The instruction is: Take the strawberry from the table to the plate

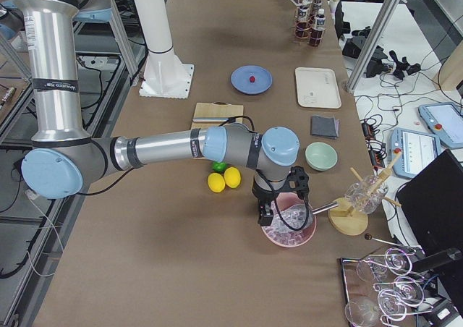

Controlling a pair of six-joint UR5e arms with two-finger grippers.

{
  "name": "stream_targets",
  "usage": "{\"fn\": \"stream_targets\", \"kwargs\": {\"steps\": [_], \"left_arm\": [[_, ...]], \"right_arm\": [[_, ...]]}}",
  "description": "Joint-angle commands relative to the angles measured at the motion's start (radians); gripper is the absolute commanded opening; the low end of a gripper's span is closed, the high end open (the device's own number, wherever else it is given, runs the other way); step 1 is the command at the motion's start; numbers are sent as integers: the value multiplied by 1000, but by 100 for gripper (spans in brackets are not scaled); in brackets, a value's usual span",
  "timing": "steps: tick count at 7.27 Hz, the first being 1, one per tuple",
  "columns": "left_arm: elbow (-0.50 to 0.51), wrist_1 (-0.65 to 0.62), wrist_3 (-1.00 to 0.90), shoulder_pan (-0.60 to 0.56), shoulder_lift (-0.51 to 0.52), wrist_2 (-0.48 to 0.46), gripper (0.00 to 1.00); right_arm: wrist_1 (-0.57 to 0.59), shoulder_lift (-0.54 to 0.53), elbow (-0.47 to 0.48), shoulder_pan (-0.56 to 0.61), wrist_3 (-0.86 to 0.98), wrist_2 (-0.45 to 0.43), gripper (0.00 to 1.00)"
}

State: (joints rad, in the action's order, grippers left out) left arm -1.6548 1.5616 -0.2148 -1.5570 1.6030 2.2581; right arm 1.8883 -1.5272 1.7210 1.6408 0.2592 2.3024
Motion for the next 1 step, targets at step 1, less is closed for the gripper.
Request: {"fn": "stream_targets", "kwargs": {"steps": [1], "left_arm": [[0, 0, 0, 0, 0, 0, 98]], "right_arm": [[0, 2, 3, 1, 0, -3, 100]]}}
